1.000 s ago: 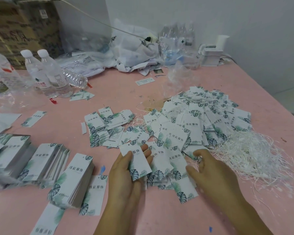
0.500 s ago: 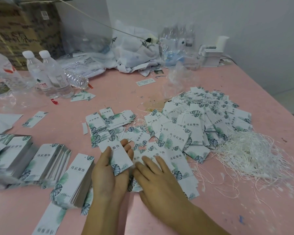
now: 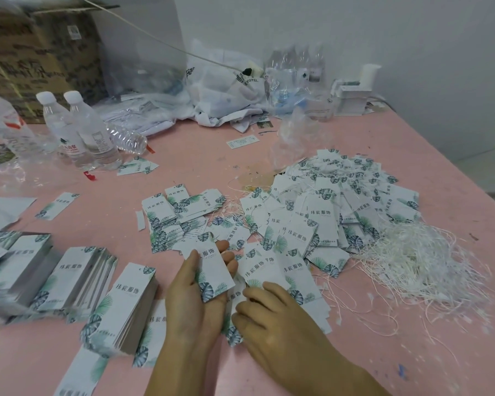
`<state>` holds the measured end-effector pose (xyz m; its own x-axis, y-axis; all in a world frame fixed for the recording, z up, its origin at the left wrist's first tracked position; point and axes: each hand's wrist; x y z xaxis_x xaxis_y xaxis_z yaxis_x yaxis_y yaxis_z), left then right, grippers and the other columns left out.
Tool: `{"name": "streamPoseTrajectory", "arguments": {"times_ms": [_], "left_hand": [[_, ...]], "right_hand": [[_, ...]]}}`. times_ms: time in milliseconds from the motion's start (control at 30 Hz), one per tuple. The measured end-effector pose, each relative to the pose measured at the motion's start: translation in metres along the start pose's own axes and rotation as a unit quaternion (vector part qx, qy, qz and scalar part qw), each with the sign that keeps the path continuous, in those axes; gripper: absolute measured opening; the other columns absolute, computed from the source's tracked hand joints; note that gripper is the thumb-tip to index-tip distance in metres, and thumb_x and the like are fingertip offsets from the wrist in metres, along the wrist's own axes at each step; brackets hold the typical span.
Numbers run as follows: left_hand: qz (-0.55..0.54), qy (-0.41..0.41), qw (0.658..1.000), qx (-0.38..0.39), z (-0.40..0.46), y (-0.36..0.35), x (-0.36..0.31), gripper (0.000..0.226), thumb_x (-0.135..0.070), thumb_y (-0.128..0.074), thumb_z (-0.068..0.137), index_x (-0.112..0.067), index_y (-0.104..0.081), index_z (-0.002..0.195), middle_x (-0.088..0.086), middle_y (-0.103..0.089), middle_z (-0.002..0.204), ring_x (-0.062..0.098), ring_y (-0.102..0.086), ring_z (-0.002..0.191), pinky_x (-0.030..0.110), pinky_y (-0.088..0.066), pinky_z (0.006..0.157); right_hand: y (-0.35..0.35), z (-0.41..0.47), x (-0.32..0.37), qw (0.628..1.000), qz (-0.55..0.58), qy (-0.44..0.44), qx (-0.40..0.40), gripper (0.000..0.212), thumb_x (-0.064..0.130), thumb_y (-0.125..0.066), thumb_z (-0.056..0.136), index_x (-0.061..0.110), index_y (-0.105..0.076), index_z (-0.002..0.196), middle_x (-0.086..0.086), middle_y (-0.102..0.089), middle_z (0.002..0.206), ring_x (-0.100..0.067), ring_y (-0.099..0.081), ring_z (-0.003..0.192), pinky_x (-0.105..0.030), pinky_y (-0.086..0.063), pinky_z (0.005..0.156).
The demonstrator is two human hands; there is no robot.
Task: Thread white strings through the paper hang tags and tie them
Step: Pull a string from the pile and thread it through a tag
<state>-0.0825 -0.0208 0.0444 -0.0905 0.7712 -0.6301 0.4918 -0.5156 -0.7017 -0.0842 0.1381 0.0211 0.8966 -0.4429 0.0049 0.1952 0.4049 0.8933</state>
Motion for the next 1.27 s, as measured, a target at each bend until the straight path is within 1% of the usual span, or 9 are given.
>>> {"name": "streamPoseTrajectory", "arguments": {"times_ms": [100,200,333,567,667,767,967,1133,1267], "left_hand": [[0.000,0.002,1.000,0.026,-0.004,-0.001,0.000,0.054,-0.036,-0.040,0.100,-0.006,-0.081,0.084,0.011,-0.076,0.092,0.015,-0.073,0.082,0.027,-0.057,0.075],[0.003,0.000,0.999,0.043,-0.006,-0.002,0.000,0.049,-0.038,-0.046,0.093,-0.003,-0.080,0.088,0.012,-0.074,0.089,0.016,-0.073,0.078,0.024,-0.060,0.070],[0.007,0.010,0.999,0.034,-0.005,-0.003,0.002,0.053,-0.036,-0.040,0.100,-0.003,-0.080,0.088,0.012,-0.073,0.087,0.016,-0.071,0.074,0.024,-0.060,0.068],[-0.003,0.008,0.999,0.035,-0.005,-0.004,0.002,0.056,-0.035,-0.038,0.102,-0.002,-0.080,0.088,0.011,-0.072,0.085,0.016,-0.071,0.073,0.024,-0.060,0.068],[0.001,0.012,0.999,0.035,-0.006,-0.005,0.003,0.054,-0.035,-0.039,0.101,-0.004,-0.080,0.087,0.011,-0.073,0.084,0.015,-0.071,0.072,0.024,-0.060,0.067],[0.010,0.009,1.000,0.028,-0.004,-0.005,0.003,0.051,-0.035,-0.041,0.099,-0.005,-0.081,0.085,0.010,-0.074,0.083,0.015,-0.072,0.072,0.024,-0.060,0.066],[0.004,0.019,0.999,0.032,-0.004,-0.005,0.007,0.046,-0.037,-0.053,0.084,0.000,-0.079,0.090,0.013,-0.071,0.083,0.018,-0.070,0.071,0.026,-0.060,0.065],[0.020,0.018,0.999,0.039,-0.005,-0.005,0.010,0.045,-0.039,-0.052,0.083,-0.004,-0.080,0.089,0.010,-0.071,0.078,0.016,-0.069,0.068,0.025,-0.059,0.061],[0.030,0.002,0.999,0.024,-0.003,-0.004,0.010,0.044,-0.038,-0.051,0.086,-0.005,-0.081,0.087,0.011,-0.073,0.084,0.017,-0.070,0.072,0.030,-0.057,0.070]], "right_hand": [[0.002,0.000,-0.003,0.998,0.034,-0.015,-0.057,0.015,0.013,-0.059,0.092,0.016,-0.073,0.091,0.007,-0.069,0.091,-0.017,-0.061,0.096,-0.030,-0.047,0.082],[0.000,-0.002,-0.002,1.000,0.025,-0.013,-0.006,0.010,0.014,-0.065,0.081,0.022,-0.072,0.079,0.011,-0.065,0.082,-0.016,-0.058,0.086,-0.029,-0.046,0.070],[0.002,-0.008,-0.002,0.997,0.027,-0.008,0.065,0.016,0.033,-0.058,0.081,0.027,-0.071,0.090,0.014,-0.062,0.092,-0.012,-0.053,0.090,-0.028,-0.046,0.073],[0.008,-0.010,-0.008,0.998,0.061,-0.020,0.004,0.016,0.006,-0.062,0.077,0.019,-0.071,0.076,0.007,-0.064,0.079,-0.016,-0.058,0.077,-0.029,-0.047,0.065],[0.011,-0.009,-0.005,0.996,0.052,-0.015,0.065,0.015,0.022,-0.070,0.068,0.026,-0.073,0.082,0.012,-0.063,0.085,-0.010,-0.058,0.081,-0.024,-0.047,0.069],[0.013,-0.012,-0.004,0.995,0.052,-0.002,0.083,0.023,0.030,-0.064,0.074,0.027,-0.073,0.094,0.012,-0.064,0.093,-0.010,-0.058,0.083,-0.024,-0.048,0.072],[0.013,-0.013,-0.009,0.996,0.092,-0.018,-0.013,0.016,0.007,-0.075,0.072,0.019,-0.075,0.081,0.007,-0.067,0.082,-0.015,-0.060,0.076,-0.026,-0.048,0.068],[0.018,-0.014,-0.010,0.996,0.071,-0.013,0.056,0.018,0.027,-0.072,0.073,0.024,-0.075,0.091,0.010,-0.065,0.089,-0.013,-0.059,0.082,-0.025,-0.050,0.075],[0.031,-0.015,-0.019,0.992,0.088,-0.027,-0.084,0.015,0.014,-0.063,0.087,0.010,-0.075,0.093,-0.001,-0.069,0.093,-0.020,-0.062,0.084,-0.031,-0.050,0.071]]}}
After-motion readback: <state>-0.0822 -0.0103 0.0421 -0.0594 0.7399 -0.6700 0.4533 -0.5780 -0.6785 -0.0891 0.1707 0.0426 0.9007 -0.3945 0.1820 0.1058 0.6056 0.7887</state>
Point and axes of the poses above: each hand's wrist, its own z-axis towards the middle knuckle, its own y-axis out of the back of the hand, x = y × z
